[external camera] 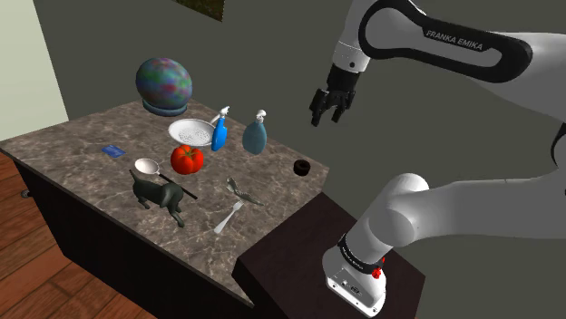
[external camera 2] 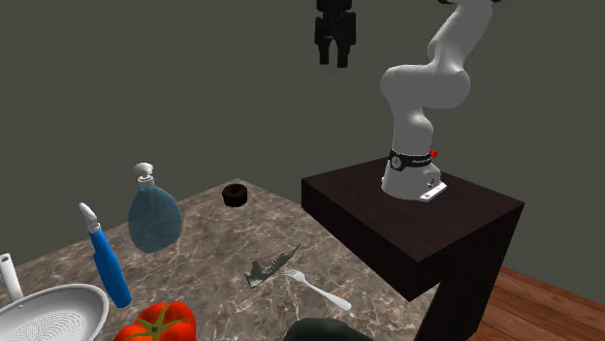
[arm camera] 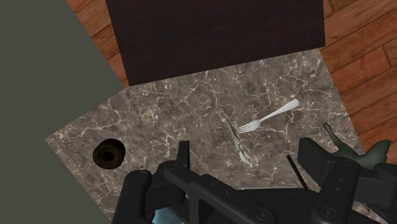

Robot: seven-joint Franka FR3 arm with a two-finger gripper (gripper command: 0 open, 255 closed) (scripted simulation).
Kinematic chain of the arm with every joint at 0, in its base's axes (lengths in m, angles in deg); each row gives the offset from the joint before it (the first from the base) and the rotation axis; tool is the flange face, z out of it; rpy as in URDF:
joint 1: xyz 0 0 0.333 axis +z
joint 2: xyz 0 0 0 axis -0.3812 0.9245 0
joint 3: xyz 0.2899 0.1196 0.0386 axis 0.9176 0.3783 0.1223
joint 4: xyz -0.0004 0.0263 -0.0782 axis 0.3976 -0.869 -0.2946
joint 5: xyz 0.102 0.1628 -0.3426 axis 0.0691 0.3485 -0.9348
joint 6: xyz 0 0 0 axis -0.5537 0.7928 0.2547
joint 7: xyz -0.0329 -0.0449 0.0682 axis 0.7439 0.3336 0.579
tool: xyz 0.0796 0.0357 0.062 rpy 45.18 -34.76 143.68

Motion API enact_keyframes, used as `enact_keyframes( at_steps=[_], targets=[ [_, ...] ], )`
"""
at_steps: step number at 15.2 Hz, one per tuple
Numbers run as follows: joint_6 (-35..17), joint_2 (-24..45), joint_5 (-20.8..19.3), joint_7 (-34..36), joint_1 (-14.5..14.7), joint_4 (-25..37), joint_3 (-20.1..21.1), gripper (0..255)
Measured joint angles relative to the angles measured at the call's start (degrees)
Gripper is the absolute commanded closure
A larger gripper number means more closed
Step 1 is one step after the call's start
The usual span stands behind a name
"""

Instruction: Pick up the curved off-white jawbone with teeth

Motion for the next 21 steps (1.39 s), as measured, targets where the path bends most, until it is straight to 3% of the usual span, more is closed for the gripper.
enact_keyframes(
  at_steps=[3, 10, 21],
  targets=[
    [-2.5, 0.9, -0.1, -0.2, 0.3, -1.7, 0.1, 0],
    [-17.7, 8.2, -1.4, -1.5, 1.5, -9.0, -0.2, 0],
    [-44.5, 31.0, -4.1, -2.5, 2.8, -11.9, 0.0, 0]
  ],
)
